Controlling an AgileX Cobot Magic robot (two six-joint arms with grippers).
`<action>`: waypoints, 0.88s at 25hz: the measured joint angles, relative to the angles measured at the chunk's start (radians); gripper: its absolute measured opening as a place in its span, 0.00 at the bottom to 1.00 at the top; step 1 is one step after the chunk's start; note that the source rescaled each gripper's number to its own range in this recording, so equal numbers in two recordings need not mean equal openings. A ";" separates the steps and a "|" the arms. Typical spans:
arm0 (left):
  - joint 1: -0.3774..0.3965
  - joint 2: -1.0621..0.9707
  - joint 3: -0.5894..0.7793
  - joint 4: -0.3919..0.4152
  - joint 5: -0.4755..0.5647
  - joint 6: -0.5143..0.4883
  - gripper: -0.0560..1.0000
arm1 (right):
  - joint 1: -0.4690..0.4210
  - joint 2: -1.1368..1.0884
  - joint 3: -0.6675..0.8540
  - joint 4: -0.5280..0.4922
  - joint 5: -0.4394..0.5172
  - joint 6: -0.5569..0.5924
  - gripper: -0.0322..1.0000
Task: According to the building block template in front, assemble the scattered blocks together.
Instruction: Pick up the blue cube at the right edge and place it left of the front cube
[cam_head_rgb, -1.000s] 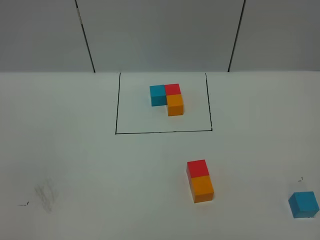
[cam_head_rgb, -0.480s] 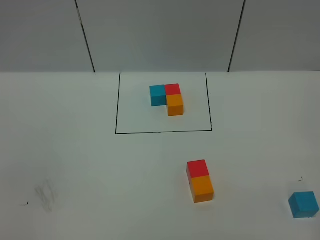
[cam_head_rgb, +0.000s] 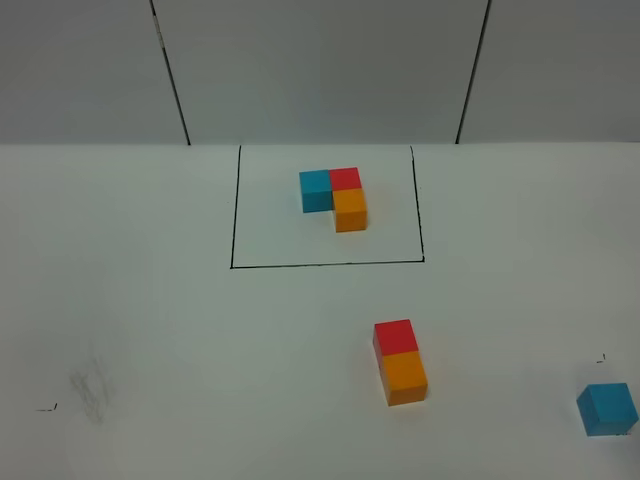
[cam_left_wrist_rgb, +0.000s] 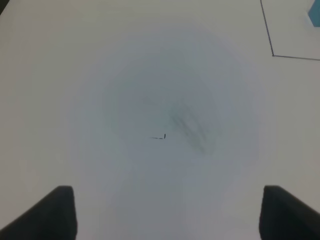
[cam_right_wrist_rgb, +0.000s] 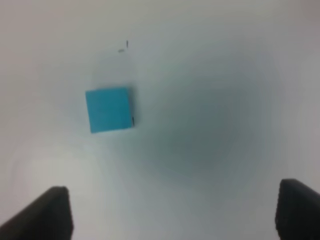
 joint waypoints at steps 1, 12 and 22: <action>0.000 0.000 0.000 0.000 0.000 0.000 0.67 | 0.000 0.014 0.000 -0.001 -0.006 0.001 0.68; 0.000 0.000 0.000 0.000 0.000 0.000 0.67 | 0.000 0.367 0.000 -0.026 -0.168 0.003 0.68; 0.000 0.000 0.000 0.000 0.000 0.000 0.67 | 0.000 0.464 0.010 0.001 -0.254 0.013 0.68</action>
